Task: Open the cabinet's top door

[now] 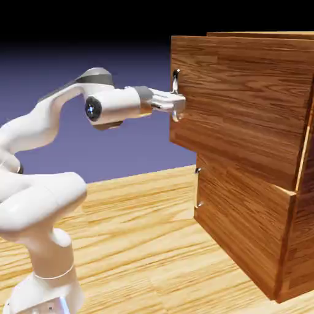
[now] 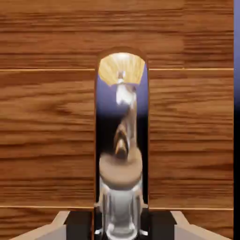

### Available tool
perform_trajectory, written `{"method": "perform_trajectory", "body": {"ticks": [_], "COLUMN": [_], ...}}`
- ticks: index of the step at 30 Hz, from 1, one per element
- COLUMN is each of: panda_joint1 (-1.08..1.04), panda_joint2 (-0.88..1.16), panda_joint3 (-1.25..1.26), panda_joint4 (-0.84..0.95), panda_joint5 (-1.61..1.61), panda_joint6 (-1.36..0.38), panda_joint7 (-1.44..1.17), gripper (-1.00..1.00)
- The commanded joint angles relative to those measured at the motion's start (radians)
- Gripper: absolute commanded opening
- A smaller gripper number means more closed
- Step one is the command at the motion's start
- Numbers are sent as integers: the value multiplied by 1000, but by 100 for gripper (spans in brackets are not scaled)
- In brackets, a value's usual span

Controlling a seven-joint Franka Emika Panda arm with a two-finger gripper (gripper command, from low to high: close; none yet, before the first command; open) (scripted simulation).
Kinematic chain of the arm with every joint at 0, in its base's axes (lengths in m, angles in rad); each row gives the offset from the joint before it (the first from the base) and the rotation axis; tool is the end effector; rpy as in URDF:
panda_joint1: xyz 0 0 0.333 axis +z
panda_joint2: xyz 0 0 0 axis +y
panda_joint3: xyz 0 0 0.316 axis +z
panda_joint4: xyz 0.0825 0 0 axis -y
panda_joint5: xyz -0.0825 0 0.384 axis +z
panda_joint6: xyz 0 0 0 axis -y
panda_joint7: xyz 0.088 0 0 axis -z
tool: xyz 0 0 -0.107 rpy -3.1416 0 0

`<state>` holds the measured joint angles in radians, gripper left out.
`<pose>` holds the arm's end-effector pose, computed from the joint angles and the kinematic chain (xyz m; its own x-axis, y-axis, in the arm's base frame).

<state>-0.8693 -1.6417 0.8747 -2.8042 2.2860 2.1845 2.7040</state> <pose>0.3002 0.0937 0.5482 -0.2268 0.6693 -0.7076 -0.2258 0.6706 0.7066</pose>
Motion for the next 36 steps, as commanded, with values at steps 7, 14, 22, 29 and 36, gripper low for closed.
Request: {"method": "perform_trajectory", "body": {"ticks": [7, 14, 22, 29, 36], "panda_joint1": [80, 76, 41, 38, 113], "panda_joint2": [-18, 5, 109, 292, 543], "panda_joint3": [-253, -507, -797, -1051, -1289], "panda_joint4": [-156, -218, -216, -145, 9], "panda_joint5": [-177, -383, -641, -891, -1133], "panda_joint6": [-218, -391, -574, -740, -912], "panda_joint7": [-92, -166, -266, -379, -506], "gripper": [-100, -100, -100, -100, -100]}}
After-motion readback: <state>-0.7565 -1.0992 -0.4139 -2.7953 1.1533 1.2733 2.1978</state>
